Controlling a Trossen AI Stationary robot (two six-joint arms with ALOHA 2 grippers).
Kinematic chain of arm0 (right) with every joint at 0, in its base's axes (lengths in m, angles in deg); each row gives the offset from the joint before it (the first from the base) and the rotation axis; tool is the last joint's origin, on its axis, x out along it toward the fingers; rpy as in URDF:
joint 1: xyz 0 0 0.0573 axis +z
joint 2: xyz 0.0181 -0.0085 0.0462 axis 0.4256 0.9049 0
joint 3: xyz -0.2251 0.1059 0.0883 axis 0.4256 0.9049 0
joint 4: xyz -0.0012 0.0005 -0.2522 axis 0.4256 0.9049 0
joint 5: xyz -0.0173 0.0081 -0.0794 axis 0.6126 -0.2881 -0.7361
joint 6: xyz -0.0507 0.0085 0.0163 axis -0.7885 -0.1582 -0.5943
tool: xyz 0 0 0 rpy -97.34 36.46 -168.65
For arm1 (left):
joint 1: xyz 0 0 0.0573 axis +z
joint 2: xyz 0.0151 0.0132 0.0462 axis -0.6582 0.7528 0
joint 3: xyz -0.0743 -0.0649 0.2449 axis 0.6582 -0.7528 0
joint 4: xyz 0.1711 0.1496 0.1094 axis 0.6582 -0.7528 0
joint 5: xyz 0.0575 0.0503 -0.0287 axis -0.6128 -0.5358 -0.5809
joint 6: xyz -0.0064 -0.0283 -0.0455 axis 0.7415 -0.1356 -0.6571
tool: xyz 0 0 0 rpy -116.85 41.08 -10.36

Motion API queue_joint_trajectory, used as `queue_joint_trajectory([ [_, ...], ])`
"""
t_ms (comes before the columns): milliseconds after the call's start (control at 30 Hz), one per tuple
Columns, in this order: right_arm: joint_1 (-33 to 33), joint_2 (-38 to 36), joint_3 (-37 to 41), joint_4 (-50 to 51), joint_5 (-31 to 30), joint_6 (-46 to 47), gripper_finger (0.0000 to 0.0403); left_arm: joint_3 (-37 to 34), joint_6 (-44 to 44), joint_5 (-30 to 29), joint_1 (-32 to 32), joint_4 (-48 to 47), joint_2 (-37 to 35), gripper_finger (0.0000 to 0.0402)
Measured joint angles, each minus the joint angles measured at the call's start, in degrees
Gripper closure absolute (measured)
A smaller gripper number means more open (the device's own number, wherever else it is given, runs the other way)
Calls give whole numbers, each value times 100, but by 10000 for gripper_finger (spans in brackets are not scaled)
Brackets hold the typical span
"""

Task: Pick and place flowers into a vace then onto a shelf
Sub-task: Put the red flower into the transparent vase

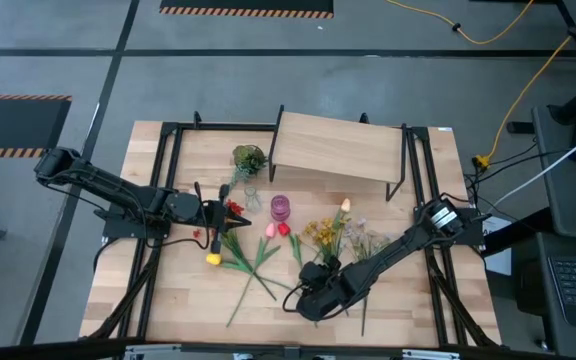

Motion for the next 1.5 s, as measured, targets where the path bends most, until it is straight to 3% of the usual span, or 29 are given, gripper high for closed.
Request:
queue_joint_trajectory([
  [500, -52, 59, -27, 375, -14, 293, 222, 0, 0, 0, 0, -2, 0, 398],
  [867, -132, 61, -22, 810, 40, 303, 299, 0, 0, 0, 2, -2, 0, 398],
  [1133, -215, 56, -9, 793, 51, 325, 390, -2, -126, -2, 1, -1, 0, 398],
  [1500, -234, -245, 35, 1412, -174, 898, 400, -2, -131, -4, 2, 1, 0, 398],
])
